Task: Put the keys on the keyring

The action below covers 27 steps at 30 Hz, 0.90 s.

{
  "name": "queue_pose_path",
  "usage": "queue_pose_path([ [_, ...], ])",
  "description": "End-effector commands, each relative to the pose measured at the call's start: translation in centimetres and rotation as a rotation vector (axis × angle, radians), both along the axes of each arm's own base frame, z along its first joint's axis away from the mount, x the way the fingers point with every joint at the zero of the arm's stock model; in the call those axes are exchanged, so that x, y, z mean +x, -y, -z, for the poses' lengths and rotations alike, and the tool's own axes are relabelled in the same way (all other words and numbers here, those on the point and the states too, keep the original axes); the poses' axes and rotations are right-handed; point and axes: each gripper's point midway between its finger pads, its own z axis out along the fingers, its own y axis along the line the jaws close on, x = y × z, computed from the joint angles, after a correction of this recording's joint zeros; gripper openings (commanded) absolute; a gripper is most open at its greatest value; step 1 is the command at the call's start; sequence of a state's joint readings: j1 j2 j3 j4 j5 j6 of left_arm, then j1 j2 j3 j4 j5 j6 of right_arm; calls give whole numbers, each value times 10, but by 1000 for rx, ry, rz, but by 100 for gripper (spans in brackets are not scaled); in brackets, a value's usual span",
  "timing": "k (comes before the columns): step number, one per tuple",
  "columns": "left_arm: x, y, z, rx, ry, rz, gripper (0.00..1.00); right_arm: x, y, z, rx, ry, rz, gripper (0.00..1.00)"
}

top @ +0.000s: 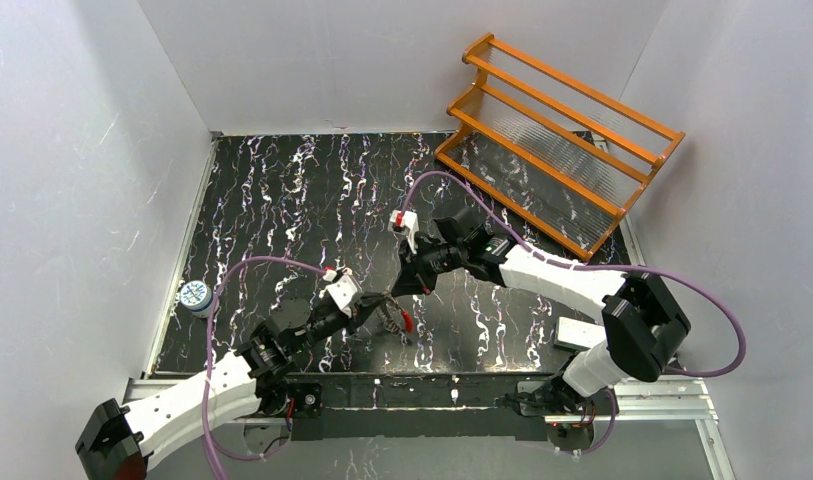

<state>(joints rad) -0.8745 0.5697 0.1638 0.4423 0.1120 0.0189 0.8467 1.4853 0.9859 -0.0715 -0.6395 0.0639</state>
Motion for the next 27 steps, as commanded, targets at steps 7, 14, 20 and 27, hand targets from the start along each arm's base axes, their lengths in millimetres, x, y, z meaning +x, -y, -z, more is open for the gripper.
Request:
queue_pose_path([
  [7, -1, 2, -21, -79, 59, 9, 0, -1, -6, -1, 28, -4, -52, 1],
  [14, -3, 3, -21, -81, 70, 19, 0, -2, -4, -9, 50, 33, -56, 20],
  [20, -3, 2, -22, -84, 77, 20, 0, 7, 7, -25, 71, 146, 14, 55],
  [27, -4, 3, -24, -81, 85, 28, 0, 18, 19, -61, 159, 345, 81, 69],
])
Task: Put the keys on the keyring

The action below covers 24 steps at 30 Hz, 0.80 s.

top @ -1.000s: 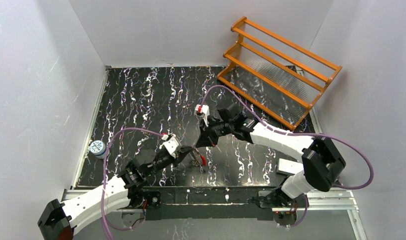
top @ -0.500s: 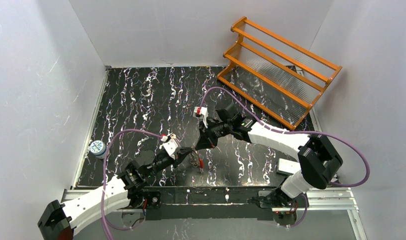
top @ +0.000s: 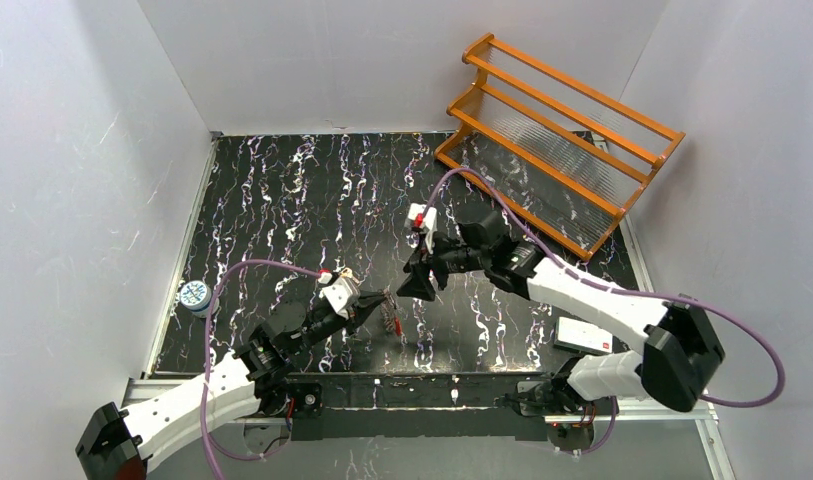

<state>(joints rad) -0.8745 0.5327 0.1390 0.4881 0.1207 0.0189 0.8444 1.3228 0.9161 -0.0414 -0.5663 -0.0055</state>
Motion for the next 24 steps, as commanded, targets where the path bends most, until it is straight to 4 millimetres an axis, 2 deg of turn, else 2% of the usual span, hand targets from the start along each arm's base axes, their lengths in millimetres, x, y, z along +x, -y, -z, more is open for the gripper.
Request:
queue_pose_path([
  [1, -1, 3, -16, -38, 49, 18, 0, 15, 4, -34, 107, 199, 45, 69],
  [4, -3, 5, -18, -39, 58, 33, 0, 8, 7, -38, 151, 281, -7, 69],
  [9, -12, 10, -25, -51, 90, 97, 0, -19, 5, -42, 260, 377, -187, 67],
  [13, -17, 13, -28, -56, 108, 130, 0, -25, -1, -42, 312, 383, -239, 66],
  [21, -19, 16, -30, -67, 106, 149, 0, -29, -10, -38, 347, 376, -304, 48],
  [24, -18, 16, -30, -69, 106, 144, 0, -32, -10, -33, 346, 368, -328, 44],
])
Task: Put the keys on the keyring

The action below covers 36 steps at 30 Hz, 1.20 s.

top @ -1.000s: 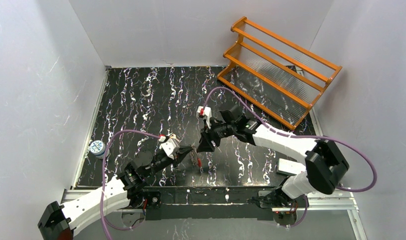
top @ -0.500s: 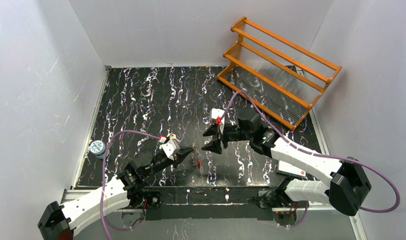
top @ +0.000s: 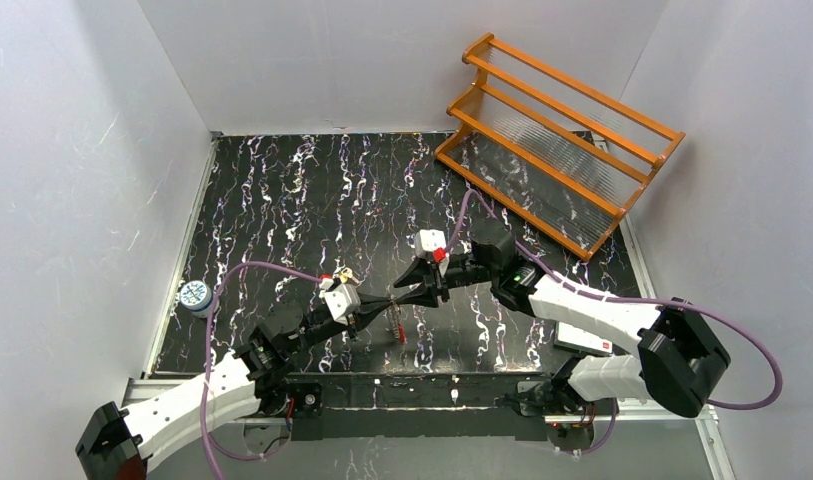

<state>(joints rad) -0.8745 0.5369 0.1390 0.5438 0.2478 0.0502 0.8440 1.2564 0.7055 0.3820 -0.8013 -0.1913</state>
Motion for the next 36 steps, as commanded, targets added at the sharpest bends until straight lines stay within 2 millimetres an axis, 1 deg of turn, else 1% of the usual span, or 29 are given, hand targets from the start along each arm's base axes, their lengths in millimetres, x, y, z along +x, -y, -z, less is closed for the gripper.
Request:
queue_pose_path([
  [1, -1, 3, -18, -46, 43, 17, 0, -5, -4, -14, 69, 63, -68, 44],
  [3, -1, 3, -18, -46, 41, 16, 0, -6, -4, -10, 64, 58, -80, 42],
  [7, -2, 4, -18, -49, 39, 19, 0, -7, -6, -4, 49, 44, -92, 33],
  [10, -2, 4, -19, -52, 38, 20, 0, -4, -8, 3, 30, 31, -91, 31],
  [15, -3, 4, -18, -55, 33, 21, 0, 0, -8, 12, 10, 31, -71, 31],
  [18, -3, 4, -19, -57, 34, 21, 0, 0, -8, 11, 14, 36, -69, 9],
  [19, -3, 4, -18, -56, 33, 21, 0, 1, -8, 9, 17, 39, -68, 4],
  [21, -2, 3, -19, -57, 33, 16, 0, 0, -8, 7, 19, 40, -72, 1],
  [25, -1, 2, -18, -56, 32, 5, 0, -1, -6, 6, 11, 39, -71, 1],
  [27, 4, 0, -16, -45, 24, -23, 0, 0, -6, 5, -4, 38, -62, 1],
  [29, 10, -5, -12, -20, 4, -68, 11, 4, -4, 6, -35, 33, -37, 1],
  [32, 19, -13, -9, 32, -18, -136, 24, 11, 0, 8, -93, 33, 8, 1],
  [33, 21, -16, -9, 49, -18, -151, 26, 13, 1, 9, -115, 33, 26, 1],
  [36, 26, -23, -12, 94, -14, -189, 28, 16, 5, 12, -179, 36, 54, 1],
])
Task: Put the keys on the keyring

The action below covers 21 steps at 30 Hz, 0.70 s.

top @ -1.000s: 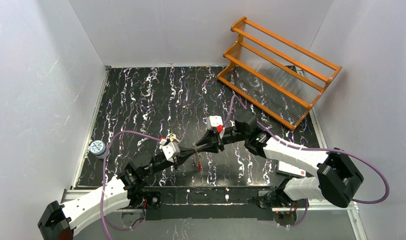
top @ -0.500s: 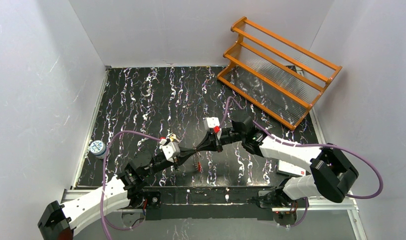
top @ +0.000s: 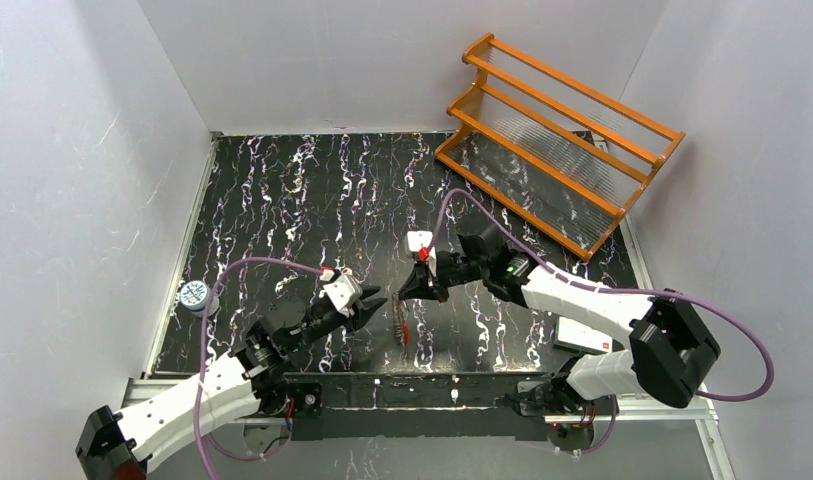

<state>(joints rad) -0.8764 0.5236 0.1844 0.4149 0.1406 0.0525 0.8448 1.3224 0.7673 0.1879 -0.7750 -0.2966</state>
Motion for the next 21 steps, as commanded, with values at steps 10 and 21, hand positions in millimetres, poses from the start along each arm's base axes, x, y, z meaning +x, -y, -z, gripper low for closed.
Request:
queue_pose_path([
  [10, -2, 2, -31, 66, 91, 50, 39, 8, -2, -21, -227, 91, 63, 1],
  [21, -3, 20, -30, 69, 108, 129, 29, -2, -12, -21, -244, 107, 30, 1],
])
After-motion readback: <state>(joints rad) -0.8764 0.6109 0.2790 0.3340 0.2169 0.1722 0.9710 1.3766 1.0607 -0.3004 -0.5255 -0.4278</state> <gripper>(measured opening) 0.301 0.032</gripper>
